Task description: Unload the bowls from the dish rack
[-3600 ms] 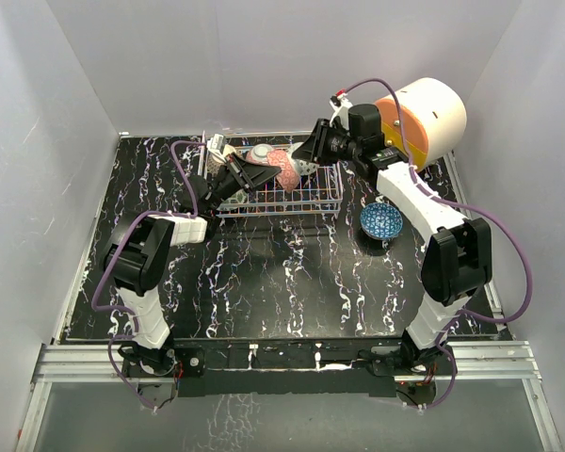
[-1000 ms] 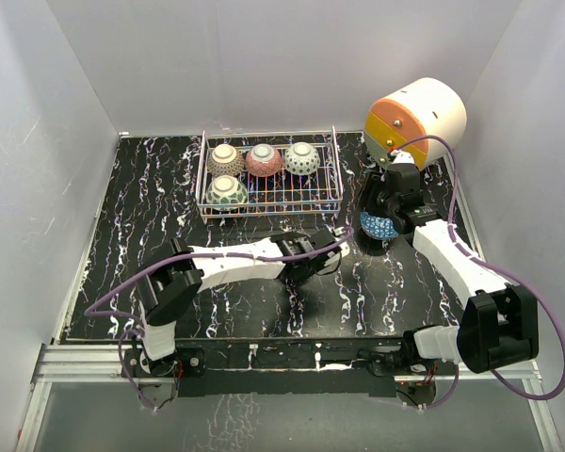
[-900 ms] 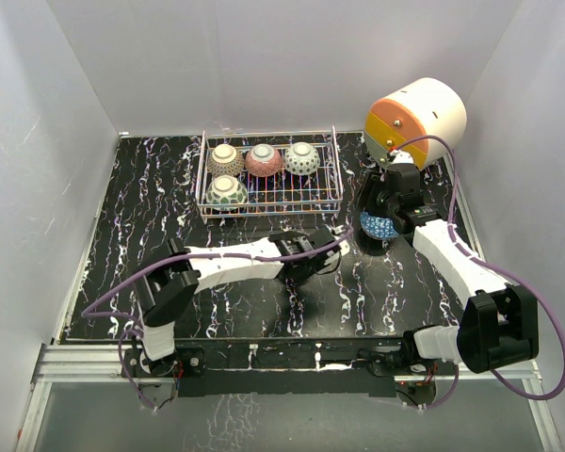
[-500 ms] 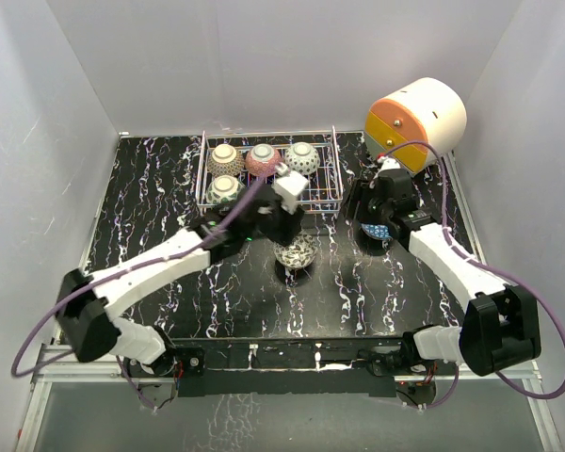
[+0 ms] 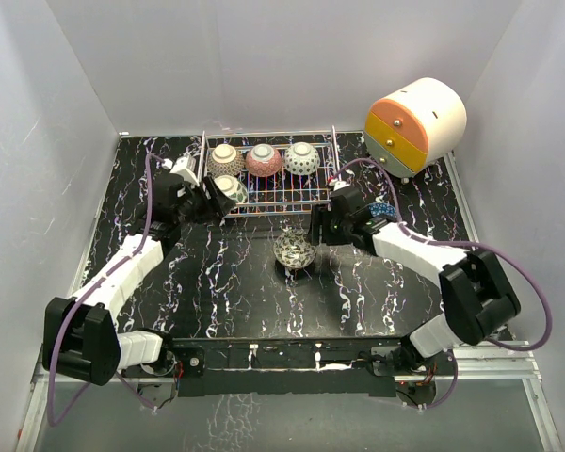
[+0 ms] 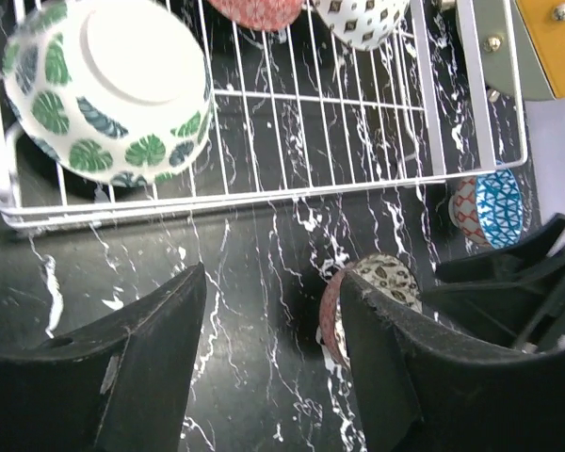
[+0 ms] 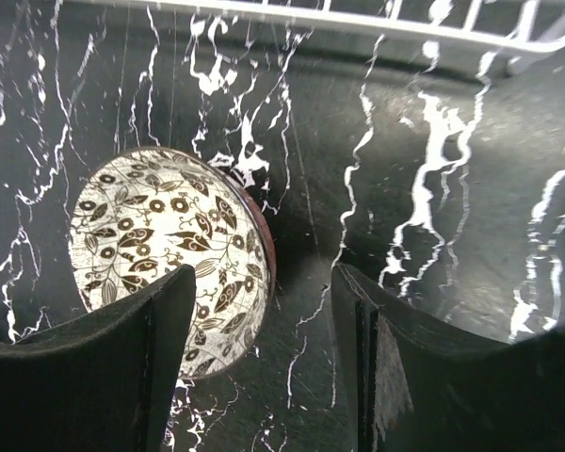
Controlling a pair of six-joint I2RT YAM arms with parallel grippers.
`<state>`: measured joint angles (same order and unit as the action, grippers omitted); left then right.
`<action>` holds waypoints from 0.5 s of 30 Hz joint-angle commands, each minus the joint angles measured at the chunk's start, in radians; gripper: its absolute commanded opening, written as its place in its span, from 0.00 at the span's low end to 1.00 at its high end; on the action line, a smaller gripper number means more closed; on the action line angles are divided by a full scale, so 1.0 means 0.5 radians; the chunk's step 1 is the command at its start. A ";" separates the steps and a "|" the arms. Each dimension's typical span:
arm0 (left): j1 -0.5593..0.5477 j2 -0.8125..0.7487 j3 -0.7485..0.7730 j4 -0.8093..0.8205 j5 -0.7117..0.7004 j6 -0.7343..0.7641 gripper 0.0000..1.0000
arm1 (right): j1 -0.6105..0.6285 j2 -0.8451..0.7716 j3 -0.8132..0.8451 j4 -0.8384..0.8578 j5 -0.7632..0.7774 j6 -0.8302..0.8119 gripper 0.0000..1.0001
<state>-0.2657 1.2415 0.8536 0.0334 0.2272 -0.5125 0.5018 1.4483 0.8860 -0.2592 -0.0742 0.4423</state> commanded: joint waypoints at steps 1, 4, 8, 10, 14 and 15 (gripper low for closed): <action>0.014 -0.050 -0.011 0.150 0.218 -0.180 0.58 | 0.067 0.110 0.073 0.152 0.062 0.039 0.60; 0.023 -0.066 -0.021 0.151 0.212 -0.173 0.61 | 0.092 0.193 0.088 0.169 0.072 0.039 0.57; 0.033 -0.091 -0.047 0.165 0.193 -0.171 0.63 | 0.111 0.257 0.091 0.181 0.093 0.048 0.49; 0.035 -0.087 -0.045 0.160 0.198 -0.165 0.64 | 0.116 0.259 0.097 0.178 0.108 0.048 0.40; 0.038 -0.073 -0.044 0.173 0.213 -0.164 0.64 | 0.116 0.223 0.132 0.140 0.151 0.035 0.13; 0.038 -0.072 -0.047 0.182 0.220 -0.163 0.65 | 0.116 0.213 0.144 0.127 0.166 0.028 0.09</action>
<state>-0.2535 1.2316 0.8337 0.0982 0.3061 -0.5880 0.5549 1.5841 0.8936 -0.2333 -0.0395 0.4595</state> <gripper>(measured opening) 0.643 0.173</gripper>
